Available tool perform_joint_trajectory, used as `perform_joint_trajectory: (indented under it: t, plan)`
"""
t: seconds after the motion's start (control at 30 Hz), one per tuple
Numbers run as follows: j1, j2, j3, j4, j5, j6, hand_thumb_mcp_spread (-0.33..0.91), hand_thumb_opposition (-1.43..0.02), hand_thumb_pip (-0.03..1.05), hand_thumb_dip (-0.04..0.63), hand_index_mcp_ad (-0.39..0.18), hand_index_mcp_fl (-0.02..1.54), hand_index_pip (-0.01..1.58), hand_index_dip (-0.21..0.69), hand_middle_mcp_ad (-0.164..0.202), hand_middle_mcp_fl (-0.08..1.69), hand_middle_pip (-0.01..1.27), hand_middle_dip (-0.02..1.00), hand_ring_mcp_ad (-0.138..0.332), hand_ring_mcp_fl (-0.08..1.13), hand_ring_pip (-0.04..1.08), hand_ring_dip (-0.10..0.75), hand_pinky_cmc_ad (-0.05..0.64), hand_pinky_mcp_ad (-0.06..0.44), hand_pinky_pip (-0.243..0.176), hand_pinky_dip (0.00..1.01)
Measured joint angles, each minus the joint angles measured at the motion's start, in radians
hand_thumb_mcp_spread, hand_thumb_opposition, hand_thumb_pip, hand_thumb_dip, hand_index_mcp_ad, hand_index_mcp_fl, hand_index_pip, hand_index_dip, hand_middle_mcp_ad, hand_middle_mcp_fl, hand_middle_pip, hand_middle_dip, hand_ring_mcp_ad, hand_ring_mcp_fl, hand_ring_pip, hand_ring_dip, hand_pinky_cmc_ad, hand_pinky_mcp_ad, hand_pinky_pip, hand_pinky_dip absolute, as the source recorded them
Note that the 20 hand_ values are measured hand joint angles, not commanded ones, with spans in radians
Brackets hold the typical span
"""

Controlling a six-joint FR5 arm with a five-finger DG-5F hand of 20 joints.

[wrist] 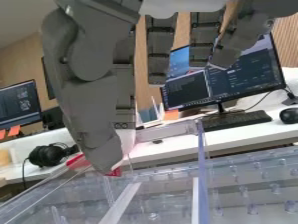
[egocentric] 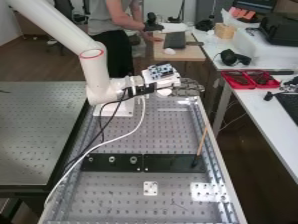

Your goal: Grab the pcb board and place it in the clear container

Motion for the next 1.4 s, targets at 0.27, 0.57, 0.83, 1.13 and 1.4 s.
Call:
perform_joint_trajectory:
  t: [0.27,0.57,0.83,1.13,1.4]
  plan:
    - [-0.009,0.003,0.012,-0.033,0.002,-0.011,0.61,-0.87,0.38,0.229,-0.173,0.47,1.11,0.199,0.028,0.22,0.12,0.19,0.185,0.08,0.10,0.058,0.325,0.150,-0.052,0.19]
    - [-0.029,0.030,-0.001,-0.059,0.007,-0.020,0.58,-0.85,0.38,0.234,-0.169,0.41,1.12,0.178,0.028,0.18,0.12,0.19,0.182,0.07,0.09,0.058,0.325,0.150,-0.056,0.19]
    - [-0.060,0.167,-0.078,-0.041,0.019,-0.025,0.58,-0.84,0.38,0.234,-0.164,0.39,1.13,0.178,0.024,0.17,0.12,0.19,0.185,0.06,0.10,0.056,0.325,0.150,-0.056,0.19]
    - [-0.115,0.349,-0.154,-0.081,0.086,-0.043,0.56,-0.82,0.38,0.234,-0.164,0.39,1.10,0.182,0.026,0.17,0.12,0.19,0.182,0.06,0.10,0.056,0.325,0.150,-0.052,0.19]
    - [-0.190,0.519,-0.193,-0.155,0.179,-0.094,0.55,-0.82,0.38,0.234,-0.164,0.39,1.07,0.182,0.026,0.17,0.12,0.19,0.182,0.05,0.10,0.056,0.325,0.150,-0.052,0.19]
